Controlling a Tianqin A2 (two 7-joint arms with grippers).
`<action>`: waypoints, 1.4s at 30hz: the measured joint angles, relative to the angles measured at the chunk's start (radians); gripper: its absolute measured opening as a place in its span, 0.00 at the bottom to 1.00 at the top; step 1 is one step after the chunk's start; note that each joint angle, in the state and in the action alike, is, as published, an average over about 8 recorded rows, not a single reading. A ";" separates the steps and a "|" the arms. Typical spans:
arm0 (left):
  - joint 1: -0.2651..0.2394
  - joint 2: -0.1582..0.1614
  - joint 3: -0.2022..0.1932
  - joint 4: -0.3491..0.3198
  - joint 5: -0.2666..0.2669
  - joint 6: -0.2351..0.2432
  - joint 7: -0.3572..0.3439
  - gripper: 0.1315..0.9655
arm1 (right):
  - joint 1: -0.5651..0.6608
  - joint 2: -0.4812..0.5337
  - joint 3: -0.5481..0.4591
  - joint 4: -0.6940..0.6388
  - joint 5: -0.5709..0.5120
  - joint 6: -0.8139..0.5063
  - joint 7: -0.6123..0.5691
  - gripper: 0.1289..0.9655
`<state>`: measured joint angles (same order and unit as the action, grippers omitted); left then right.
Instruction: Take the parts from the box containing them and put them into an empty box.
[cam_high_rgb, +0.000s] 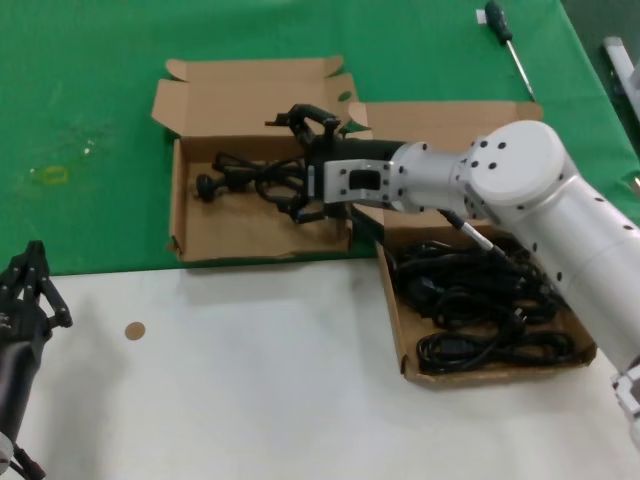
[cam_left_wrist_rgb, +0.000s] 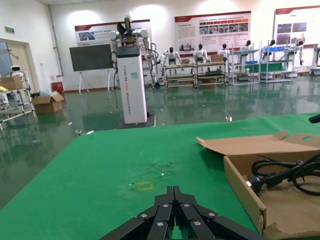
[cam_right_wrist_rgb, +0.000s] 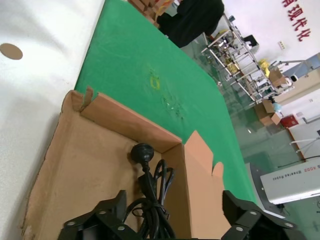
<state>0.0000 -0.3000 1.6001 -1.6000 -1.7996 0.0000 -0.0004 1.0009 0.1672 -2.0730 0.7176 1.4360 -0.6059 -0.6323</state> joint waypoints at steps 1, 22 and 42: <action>0.000 0.000 0.000 0.000 0.000 0.000 0.000 0.02 | -0.005 0.006 0.000 0.013 -0.001 -0.001 0.010 0.49; 0.000 0.000 0.000 0.000 0.000 0.000 0.000 0.09 | -0.134 0.039 0.056 0.152 0.040 0.065 0.109 0.91; 0.000 0.000 0.000 0.000 0.000 0.000 0.000 0.52 | -0.393 0.067 0.181 0.370 0.137 0.227 0.266 1.00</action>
<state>0.0000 -0.3000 1.6000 -1.6000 -1.7998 0.0000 -0.0002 0.6074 0.2341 -1.8919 1.0879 1.5730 -0.3789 -0.3667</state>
